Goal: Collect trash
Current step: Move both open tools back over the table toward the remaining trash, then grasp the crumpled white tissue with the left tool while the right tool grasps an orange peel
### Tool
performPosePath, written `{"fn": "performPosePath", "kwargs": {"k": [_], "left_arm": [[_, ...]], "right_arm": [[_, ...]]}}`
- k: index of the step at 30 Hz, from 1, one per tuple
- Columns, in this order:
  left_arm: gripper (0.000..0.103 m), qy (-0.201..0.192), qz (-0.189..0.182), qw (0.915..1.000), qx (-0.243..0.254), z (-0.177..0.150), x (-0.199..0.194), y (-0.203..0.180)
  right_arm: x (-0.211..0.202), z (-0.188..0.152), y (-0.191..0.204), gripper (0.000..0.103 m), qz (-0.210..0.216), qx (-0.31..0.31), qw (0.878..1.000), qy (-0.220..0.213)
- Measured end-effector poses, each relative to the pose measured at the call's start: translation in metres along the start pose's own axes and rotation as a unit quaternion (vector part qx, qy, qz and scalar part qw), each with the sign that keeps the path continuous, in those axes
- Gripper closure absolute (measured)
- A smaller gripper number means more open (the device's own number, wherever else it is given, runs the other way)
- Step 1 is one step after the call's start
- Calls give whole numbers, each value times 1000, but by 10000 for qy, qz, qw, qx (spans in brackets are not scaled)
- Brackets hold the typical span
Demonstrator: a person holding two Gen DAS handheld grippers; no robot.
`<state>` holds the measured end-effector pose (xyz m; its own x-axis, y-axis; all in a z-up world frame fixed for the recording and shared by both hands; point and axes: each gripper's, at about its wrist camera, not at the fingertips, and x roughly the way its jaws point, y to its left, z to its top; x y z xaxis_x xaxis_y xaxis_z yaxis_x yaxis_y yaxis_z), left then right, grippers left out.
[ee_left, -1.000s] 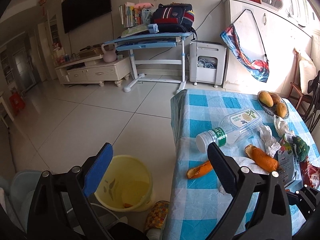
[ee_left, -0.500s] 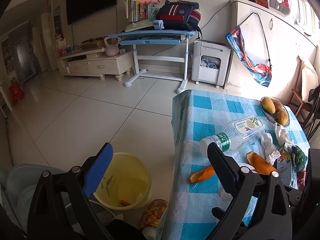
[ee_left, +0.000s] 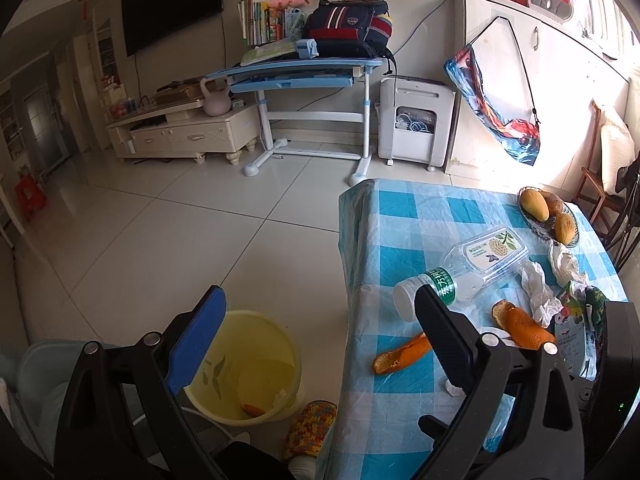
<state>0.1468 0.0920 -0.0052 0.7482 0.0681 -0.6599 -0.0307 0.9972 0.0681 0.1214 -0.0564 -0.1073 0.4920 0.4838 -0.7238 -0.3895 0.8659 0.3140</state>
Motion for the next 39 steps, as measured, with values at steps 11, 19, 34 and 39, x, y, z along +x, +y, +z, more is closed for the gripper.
{"fn": "performPosePath", "kwargs": {"k": [11, 19, 34, 39], "left_arm": [[11, 102, 6, 9999, 103, -1, 5, -6], [11, 463, 13, 9989, -8, -5, 23, 2], [11, 935, -923, 9804, 1469, -38, 46, -95], [11, 962, -1296, 9667, 1986, -53, 46, -135]], "right_arm": [[7, -2, 18, 25, 581, -256, 9978, 170], [-25, 0, 27, 25, 561, -861, 9946, 120], [-85, 19, -68, 34, -1477, -7, 9884, -353], [-87, 21, -82, 46, -1183, 515, 9905, -470]]}}
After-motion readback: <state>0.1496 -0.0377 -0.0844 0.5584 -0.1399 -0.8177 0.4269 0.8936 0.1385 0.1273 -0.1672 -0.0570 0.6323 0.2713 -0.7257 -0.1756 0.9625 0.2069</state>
